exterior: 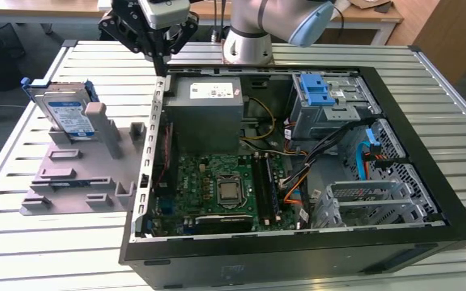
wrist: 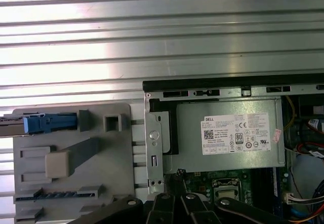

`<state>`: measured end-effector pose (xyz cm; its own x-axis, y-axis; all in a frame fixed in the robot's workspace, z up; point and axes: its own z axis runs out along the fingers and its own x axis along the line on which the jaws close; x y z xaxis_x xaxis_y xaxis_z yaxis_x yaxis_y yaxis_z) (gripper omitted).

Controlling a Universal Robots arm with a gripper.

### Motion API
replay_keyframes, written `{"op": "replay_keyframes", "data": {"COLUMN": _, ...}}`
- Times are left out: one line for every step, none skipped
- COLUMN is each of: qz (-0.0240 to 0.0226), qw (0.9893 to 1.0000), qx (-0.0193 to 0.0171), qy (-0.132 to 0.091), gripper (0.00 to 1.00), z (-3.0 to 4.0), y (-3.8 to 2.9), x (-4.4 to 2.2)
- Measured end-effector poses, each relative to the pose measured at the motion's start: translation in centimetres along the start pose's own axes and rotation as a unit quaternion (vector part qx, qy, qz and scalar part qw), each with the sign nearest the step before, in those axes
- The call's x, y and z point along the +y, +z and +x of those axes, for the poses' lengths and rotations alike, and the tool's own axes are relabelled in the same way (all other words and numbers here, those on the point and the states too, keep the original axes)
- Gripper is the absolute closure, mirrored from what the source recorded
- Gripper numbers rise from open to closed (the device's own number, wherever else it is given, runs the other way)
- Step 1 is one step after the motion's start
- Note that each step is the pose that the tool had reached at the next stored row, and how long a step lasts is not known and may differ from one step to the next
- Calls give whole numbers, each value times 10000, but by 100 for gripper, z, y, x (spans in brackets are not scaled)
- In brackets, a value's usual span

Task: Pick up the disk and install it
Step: 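Reach for the disk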

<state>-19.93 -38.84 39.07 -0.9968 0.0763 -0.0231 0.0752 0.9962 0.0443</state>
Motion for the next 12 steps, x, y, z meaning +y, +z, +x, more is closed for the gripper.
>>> {"op": "replay_keyframes", "data": {"qz": 0, "qw": 10000, "qx": 0, "qy": 0, "gripper": 89, "z": 3, "y": 0, "x": 0}}
{"op": "replay_keyframes", "data": {"qz": 0, "qw": 10000, "qx": 0, "qy": 0, "gripper": 89, "z": 7, "y": 0, "x": -1}}
{"op": "replay_keyframes", "data": {"qz": 0, "qw": 10000, "qx": 0, "qy": 0, "gripper": 89, "z": 11, "y": 0, "x": -1}}
{"op": "replay_keyframes", "data": {"qz": 0, "qw": 10000, "qx": 0, "qy": 0, "gripper": 89, "z": 15, "y": 0, "x": -1}}
{"op": "replay_keyframes", "data": {"qz": 0, "qw": 10000, "qx": 0, "qy": 0, "gripper": 89, "z": 19, "y": 0, "x": -1}}
{"op": "replay_keyframes", "data": {"qz": 0, "qw": 10000, "qx": 0, "qy": 0, "gripper": 89, "z": 23, "y": 0, "x": -1}}
{"op": "replay_keyframes", "data": {"qz": 0, "qw": 10000, "qx": 0, "qy": 0, "gripper": 89, "z": 26, "y": 0, "x": -2}}
{"op": "replay_keyframes", "data": {"qz": 0, "qw": 10000, "qx": 0, "qy": -1, "gripper": 89, "z": 28, "y": 0, "x": -1}}
{"op": "replay_keyframes", "data": {"qz": 0, "qw": 10000, "qx": 0, "qy": 0, "gripper": 89, "z": 33, "y": 0, "x": -2}}
{"op": "replay_keyframes", "data": {"qz": 0, "qw": 10000, "qx": 0, "qy": 0, "gripper": 89, "z": 37, "y": 0, "x": -2}}
{"op": "replay_keyframes", "data": {"qz": 0, "qw": 10000, "qx": 0, "qy": 0, "gripper": 89, "z": 41, "y": 0, "x": -2}}
{"op": "replay_keyframes", "data": {"qz": 0, "qw": 10000, "qx": 0, "qy": 0, "gripper": 89, "z": 46, "y": 1, "x": -2}}
